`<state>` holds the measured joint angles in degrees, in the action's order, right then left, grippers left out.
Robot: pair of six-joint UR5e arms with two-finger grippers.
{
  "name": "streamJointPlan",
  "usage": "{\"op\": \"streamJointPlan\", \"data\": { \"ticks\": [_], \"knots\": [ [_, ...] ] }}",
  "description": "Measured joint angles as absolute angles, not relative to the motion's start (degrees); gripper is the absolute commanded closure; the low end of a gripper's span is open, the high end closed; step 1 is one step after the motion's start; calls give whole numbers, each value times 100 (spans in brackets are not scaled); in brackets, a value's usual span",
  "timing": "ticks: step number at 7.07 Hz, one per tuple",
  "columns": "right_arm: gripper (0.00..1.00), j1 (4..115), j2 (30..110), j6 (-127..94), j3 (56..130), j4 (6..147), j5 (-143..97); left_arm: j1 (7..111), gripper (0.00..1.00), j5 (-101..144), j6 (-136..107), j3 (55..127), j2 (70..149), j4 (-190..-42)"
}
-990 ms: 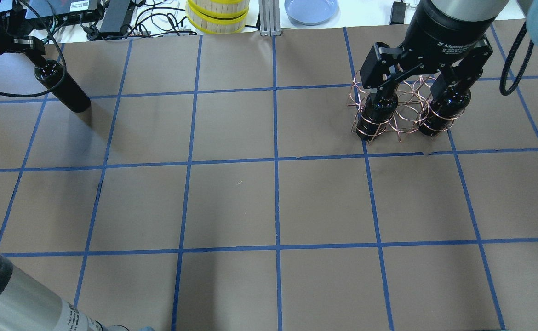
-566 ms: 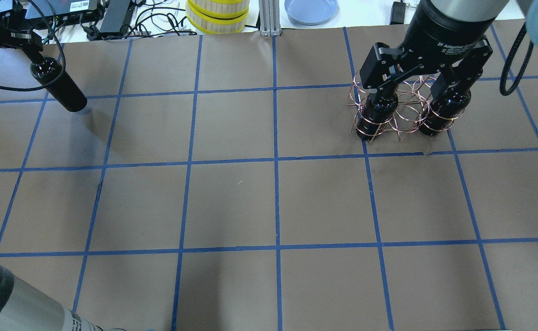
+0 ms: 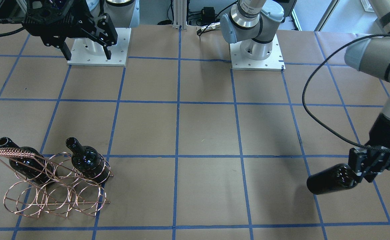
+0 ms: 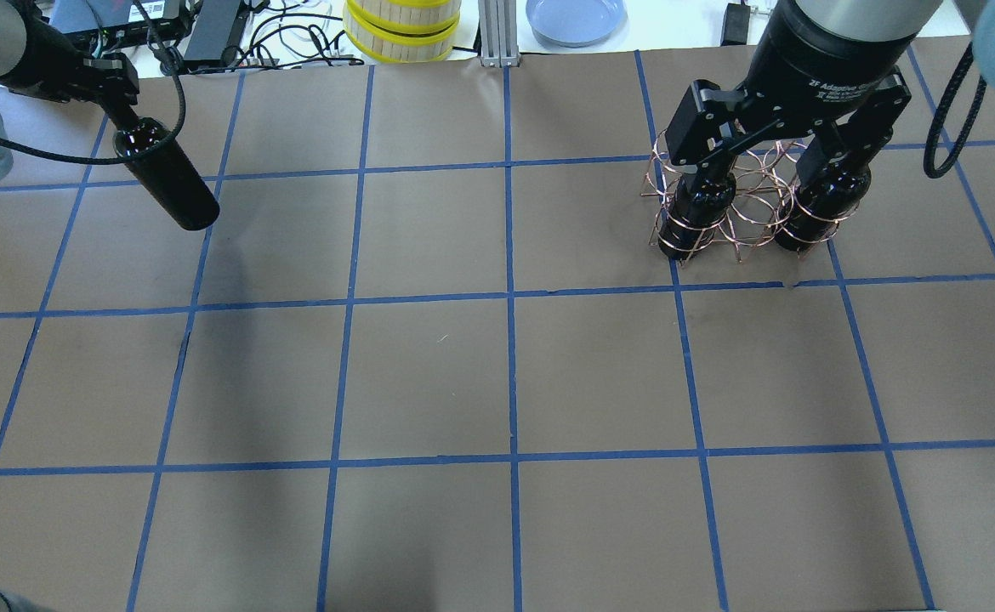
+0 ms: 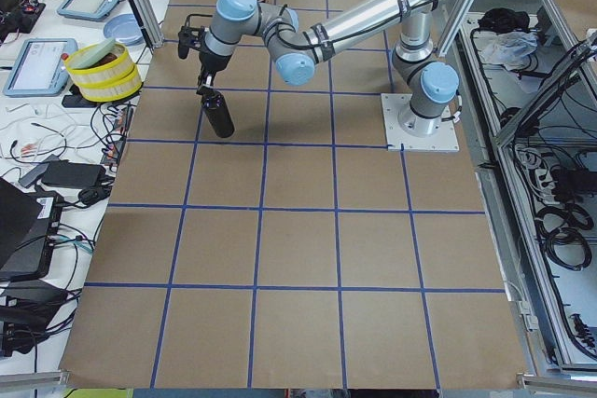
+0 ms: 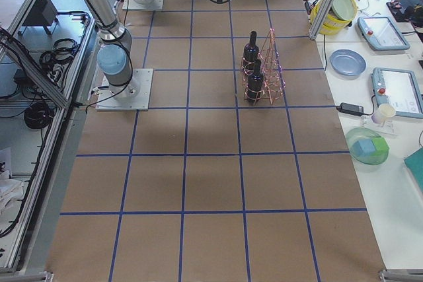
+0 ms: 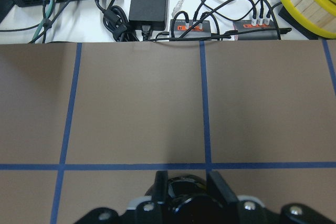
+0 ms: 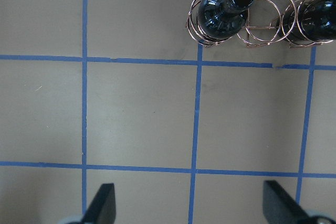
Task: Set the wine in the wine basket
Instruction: 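Carry the bottle with the left arm toward the table center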
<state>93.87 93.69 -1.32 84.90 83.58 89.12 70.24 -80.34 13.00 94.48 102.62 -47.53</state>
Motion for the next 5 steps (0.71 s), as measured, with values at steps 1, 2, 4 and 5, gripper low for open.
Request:
{"op": "streamJointPlan", "data": {
  "ticks": [1,2,4,5],
  "knots": [
    [0,9387,9369,-132,8490,8358,8912,7251,97,-8039,1024,9865,9855,-4776],
    [0,9387,9369,-132,8490,8358,8916,7545,100,-8057,629,10132,9493,-4785],
    [0,9387,9369,-132,8490,8359,8927,8537,100,-8420,-352,10312,9080,-4757],
    [0,9387,9369,-132,8490,8358,8929,9134,100,-8728,-830,10333,9038,-4704]
  ]
}}
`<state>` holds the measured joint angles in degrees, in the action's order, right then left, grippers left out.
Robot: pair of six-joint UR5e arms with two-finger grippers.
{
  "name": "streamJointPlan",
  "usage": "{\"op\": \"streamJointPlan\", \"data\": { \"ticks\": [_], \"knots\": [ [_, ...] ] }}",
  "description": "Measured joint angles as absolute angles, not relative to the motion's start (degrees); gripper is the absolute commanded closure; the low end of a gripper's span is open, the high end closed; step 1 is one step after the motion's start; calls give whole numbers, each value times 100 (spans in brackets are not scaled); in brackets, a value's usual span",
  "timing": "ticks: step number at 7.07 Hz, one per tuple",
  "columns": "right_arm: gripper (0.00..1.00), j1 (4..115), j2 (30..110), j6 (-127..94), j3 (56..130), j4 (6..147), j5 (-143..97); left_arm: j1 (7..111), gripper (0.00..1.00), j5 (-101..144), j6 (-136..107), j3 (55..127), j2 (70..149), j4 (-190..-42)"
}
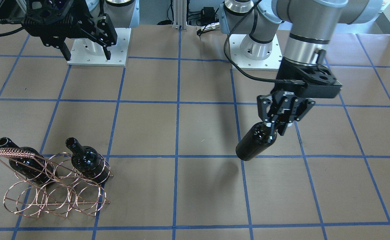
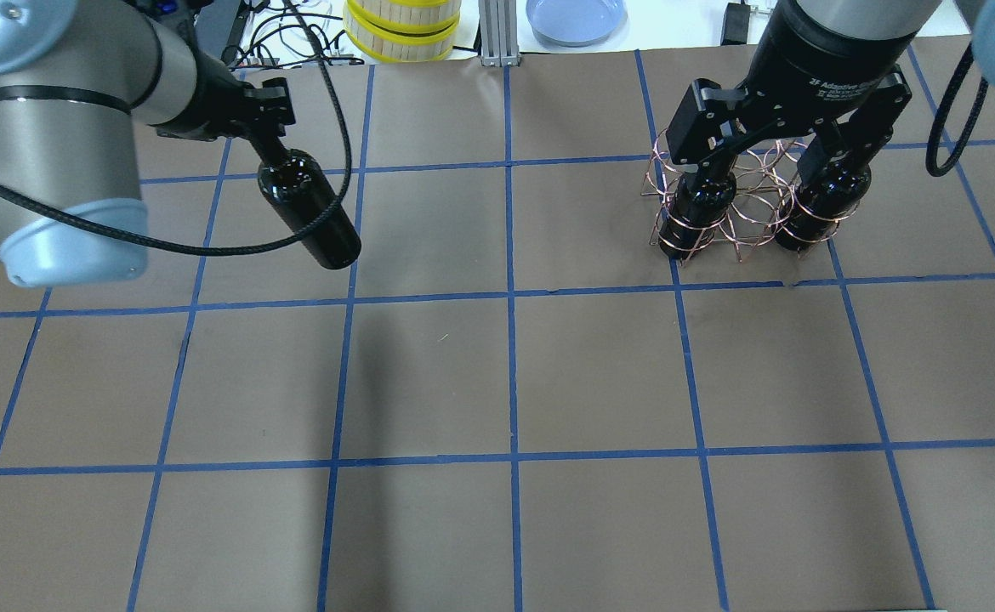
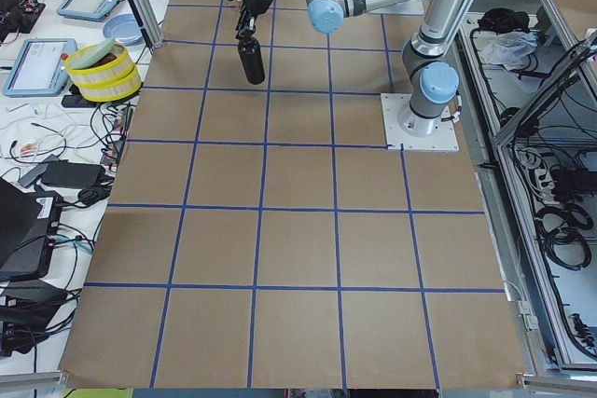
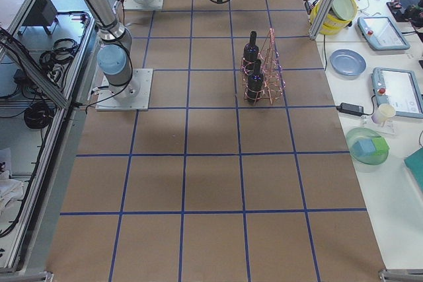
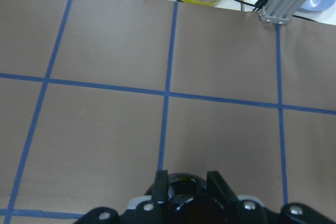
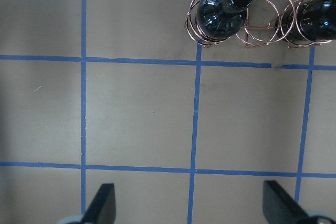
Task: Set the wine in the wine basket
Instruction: 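Carry the bottle with the left arm toward the table center, then lower the bottle upright onto the table with the left gripper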
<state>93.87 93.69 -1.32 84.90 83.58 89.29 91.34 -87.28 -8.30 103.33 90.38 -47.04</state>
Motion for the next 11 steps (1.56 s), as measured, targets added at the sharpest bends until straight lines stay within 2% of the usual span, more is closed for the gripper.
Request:
{"op": "streamJointPlan", "data": {
  "ticks": [3,11],
  "knots": [
    [0,9387,9369,-132,8490,8356,8941,10035,100,-9066,-1345,10484,9242,-4326],
    [0,9387,9378,-123,8499,8341,8974,10116,100,-9279,-1435,10858,9468,-4195]
  ]
}}
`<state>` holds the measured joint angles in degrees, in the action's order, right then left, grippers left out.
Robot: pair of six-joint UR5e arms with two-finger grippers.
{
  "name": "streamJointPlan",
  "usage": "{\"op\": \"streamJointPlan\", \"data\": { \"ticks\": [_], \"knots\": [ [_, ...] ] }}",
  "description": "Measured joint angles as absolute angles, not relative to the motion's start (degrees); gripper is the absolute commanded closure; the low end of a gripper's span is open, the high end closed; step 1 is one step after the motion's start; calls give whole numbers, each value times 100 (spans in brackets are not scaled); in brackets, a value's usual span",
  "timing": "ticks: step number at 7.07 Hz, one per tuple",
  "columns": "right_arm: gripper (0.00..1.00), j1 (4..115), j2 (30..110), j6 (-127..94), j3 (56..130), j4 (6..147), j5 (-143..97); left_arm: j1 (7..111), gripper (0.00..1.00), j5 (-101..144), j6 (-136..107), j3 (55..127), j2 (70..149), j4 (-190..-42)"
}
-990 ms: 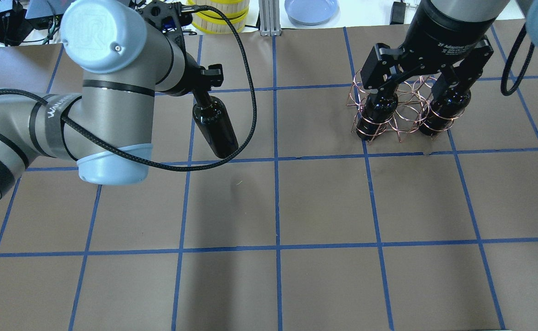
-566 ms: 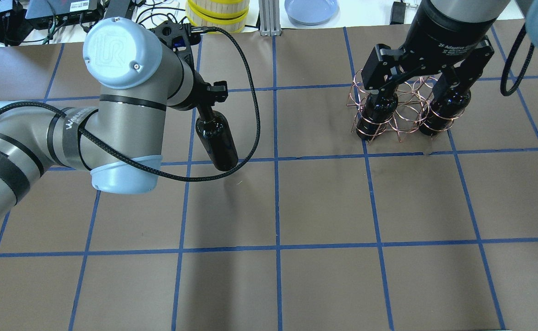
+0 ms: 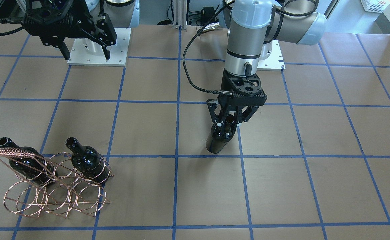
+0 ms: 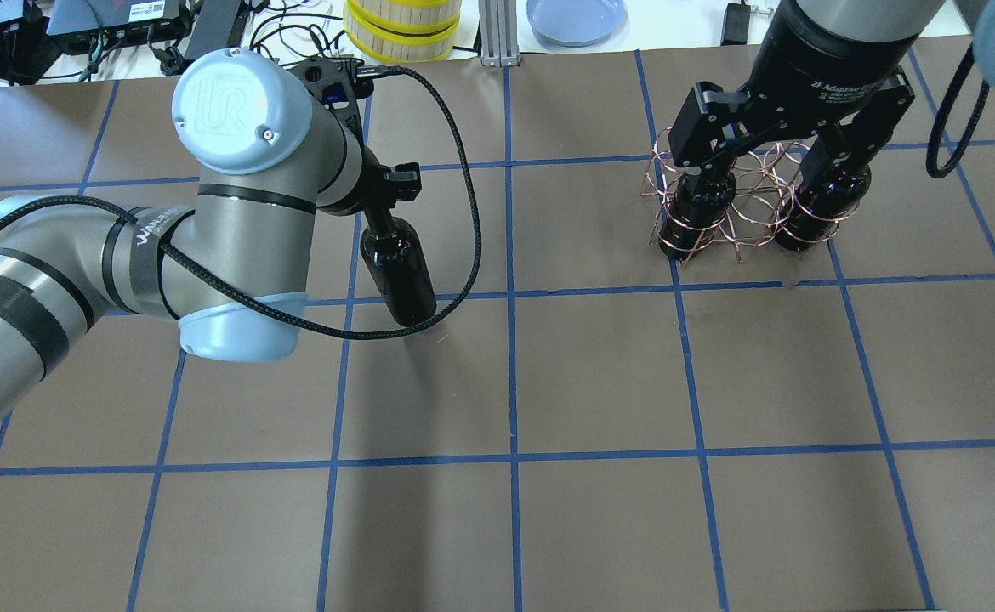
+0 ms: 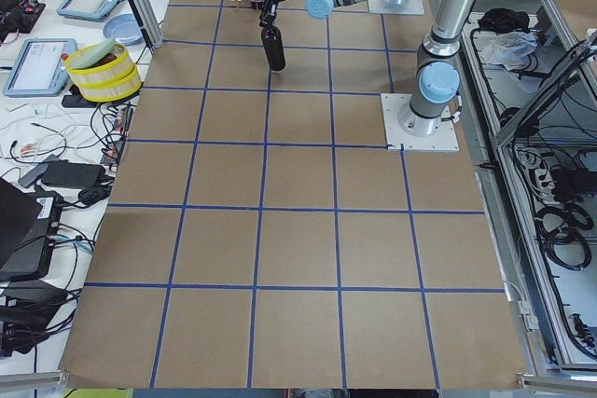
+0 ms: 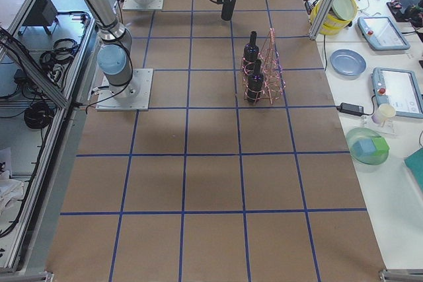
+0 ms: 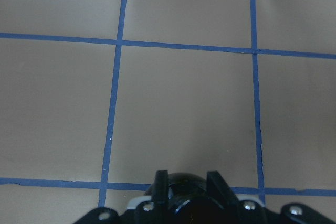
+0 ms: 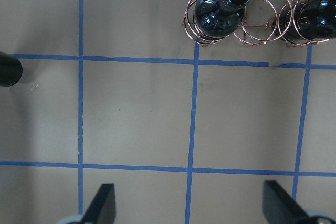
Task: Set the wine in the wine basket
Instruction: 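Lower the bottle upright onto the table with the left gripper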
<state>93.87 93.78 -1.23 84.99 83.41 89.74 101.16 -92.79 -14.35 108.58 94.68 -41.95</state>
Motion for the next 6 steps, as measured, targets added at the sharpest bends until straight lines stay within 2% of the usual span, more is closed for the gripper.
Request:
{"op": "streamJointPlan", "data": {
  "ticks": [6],
  "knots": [
    [0,9387,9385,-132,8530,8348,8974,10116,100,-9358,-1442,10863,9631,-3816]
  ]
}}
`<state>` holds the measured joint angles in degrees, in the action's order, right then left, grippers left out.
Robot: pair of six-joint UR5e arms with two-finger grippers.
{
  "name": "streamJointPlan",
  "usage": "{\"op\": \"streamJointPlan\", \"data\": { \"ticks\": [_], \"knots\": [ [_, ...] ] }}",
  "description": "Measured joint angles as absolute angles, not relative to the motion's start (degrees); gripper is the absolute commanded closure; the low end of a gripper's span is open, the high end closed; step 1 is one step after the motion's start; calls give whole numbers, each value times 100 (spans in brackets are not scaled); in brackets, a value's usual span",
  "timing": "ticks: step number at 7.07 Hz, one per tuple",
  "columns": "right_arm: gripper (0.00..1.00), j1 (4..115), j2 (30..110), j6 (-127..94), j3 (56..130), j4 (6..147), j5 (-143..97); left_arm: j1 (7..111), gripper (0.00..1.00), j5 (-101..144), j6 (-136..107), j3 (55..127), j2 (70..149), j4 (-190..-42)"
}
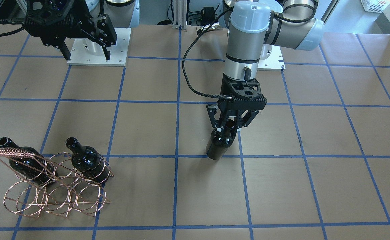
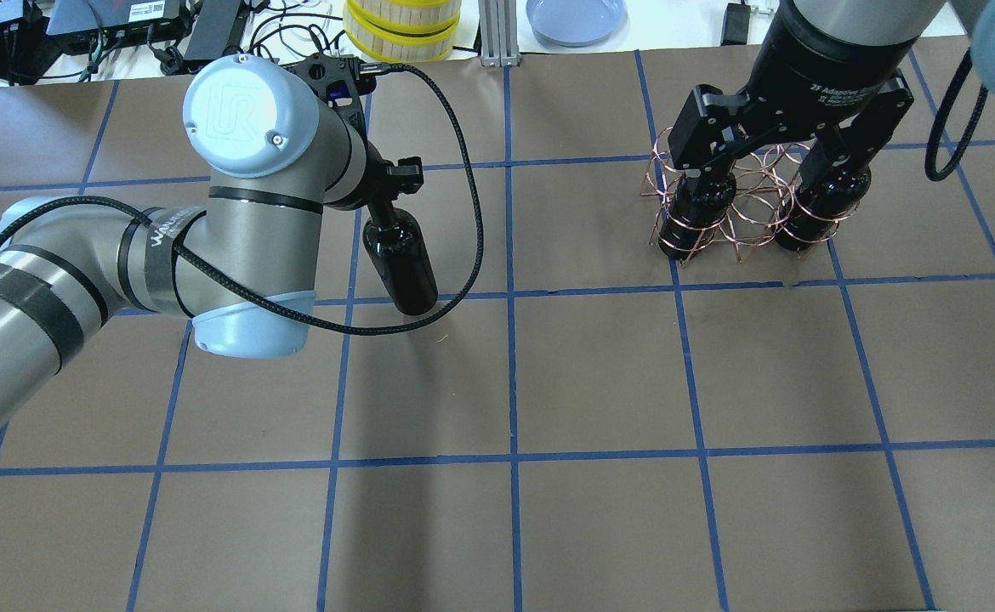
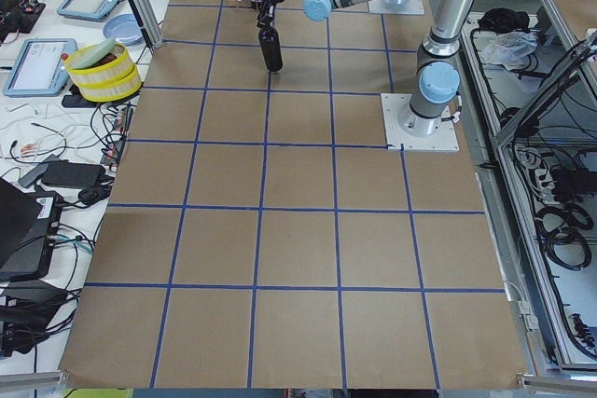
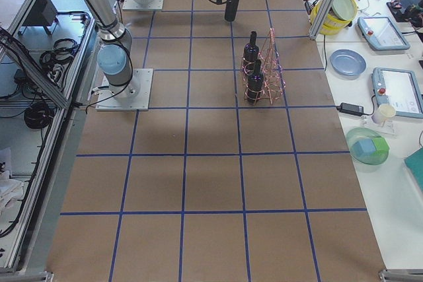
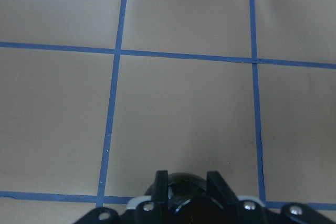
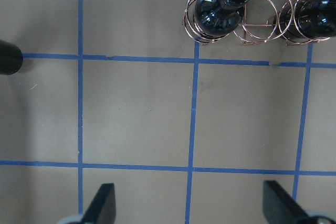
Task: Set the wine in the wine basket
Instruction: 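Lower the bottle upright onto the table with the left gripper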
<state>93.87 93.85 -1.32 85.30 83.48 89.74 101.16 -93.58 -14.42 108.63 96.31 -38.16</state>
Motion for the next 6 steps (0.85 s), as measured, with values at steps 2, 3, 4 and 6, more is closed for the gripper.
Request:
{"op": "streamJointPlan", "data": {
  "ticks": [2,3,4,6],
  "knots": [
    [0,9387,9390,-132,8539,8350,8974,10116,100,-9438,-1458,10876,9650,-3794],
    [0,9387,9396,-132,8550,8349,8974,10116,100,-9450,-1476,10881,9658,-3795],
    [0,9387,9400,-132,8561,8350,8974,10116,100,-9455,-1502,10883,9668,-3796],
    [0,9387,9404,-132,8568,8350,8974,10116,100,-9457,-1524,10888,9696,-3797]
  ]
}}
